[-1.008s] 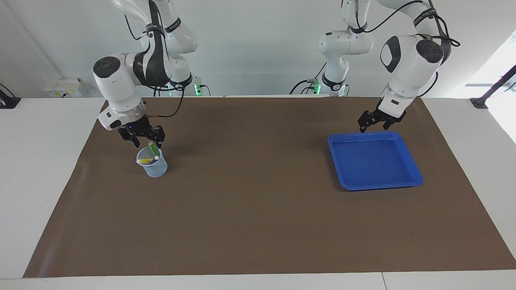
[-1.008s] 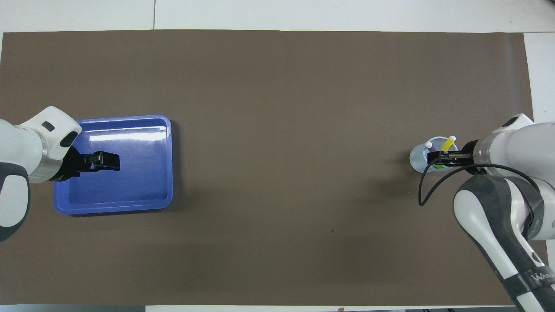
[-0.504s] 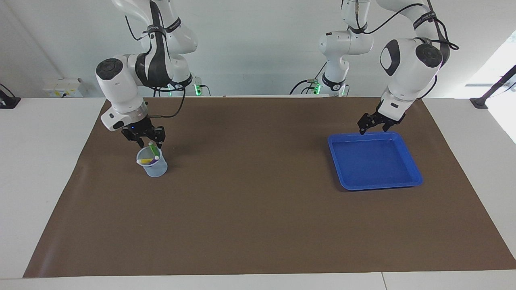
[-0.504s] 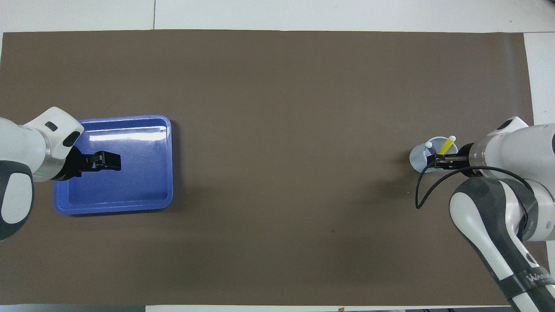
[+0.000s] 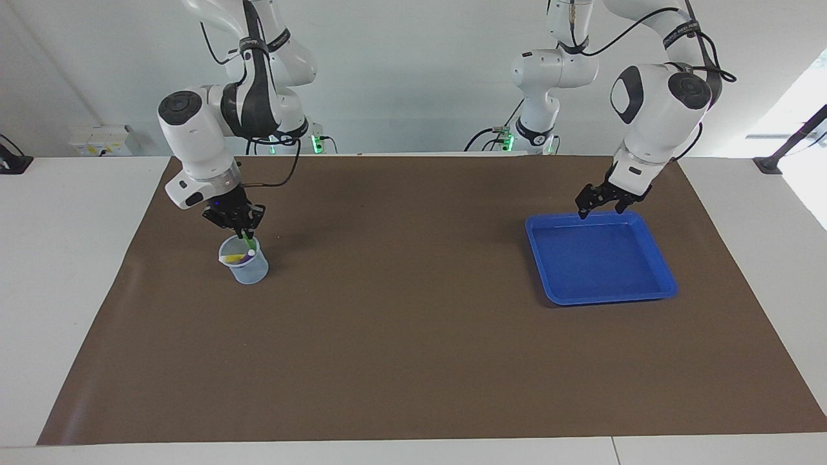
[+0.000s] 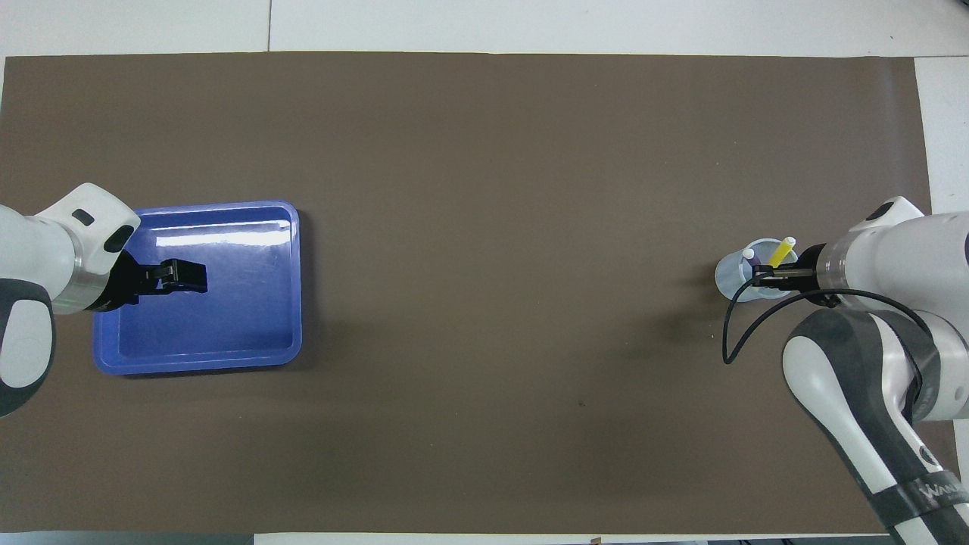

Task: Right arm passes pens to left for tray arrangement
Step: 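Carry the green pen toward the left gripper while the left gripper rises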

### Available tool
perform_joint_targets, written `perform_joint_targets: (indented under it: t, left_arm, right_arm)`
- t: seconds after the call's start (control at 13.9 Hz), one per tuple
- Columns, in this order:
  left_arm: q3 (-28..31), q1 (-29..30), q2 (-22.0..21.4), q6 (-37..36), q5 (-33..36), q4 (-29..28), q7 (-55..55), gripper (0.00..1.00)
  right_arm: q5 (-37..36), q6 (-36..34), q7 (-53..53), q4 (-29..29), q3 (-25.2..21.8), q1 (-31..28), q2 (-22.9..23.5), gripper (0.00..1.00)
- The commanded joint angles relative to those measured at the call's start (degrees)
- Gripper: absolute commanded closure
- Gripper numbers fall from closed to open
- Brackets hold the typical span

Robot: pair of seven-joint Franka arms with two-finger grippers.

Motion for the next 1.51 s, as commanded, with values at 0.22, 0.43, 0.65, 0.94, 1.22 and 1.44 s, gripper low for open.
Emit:
perform_joint_targets:
  t: [0.22,0.43,0.65,0.94,1.22,1.44]
  left_arm:
    - [0.08,0.76,0.09,1.51,-0.61,-0.36,0.67,0.0]
    - [0.08,0.76,0.18,1.87,-0.61,-0.36,0.49,0.0]
    - [-0.01,0.14,0.18,1.87,-0.52,-0.1,-0.12,0.0]
    - [-0.09,-0.04,-0.35,1.6,-0.52,1.39,-1.17,0.0]
    - [-0.36,-1.61,-0.61,0.81,-0.61,1.13,-14.78,0.0]
    - [-0.88,-6.25,-0.61,0.11,-0.61,1.66,-24.34,0.0]
  right_arm:
    - [0.02,-15.99,-0.29,13.65,0.3,-0.55,-1.5,1.0]
    - [0.63,-21.99,1.46,19.65,0.57,-0.55,-0.89,1.0]
    - [9.47,-21.3,12.49,20.1,1.88,-0.55,-0.62,1.0]
    - [22.4,-16.31,27.17,20.1,7.4,-0.55,0.42,1.0]
    - [33.38,-5.59,43.98,20.54,15.32,-0.55,3.59,1.0]
    - [41.75,-0.13,52.59,23.95,21.11,-0.46,7.36,1.0]
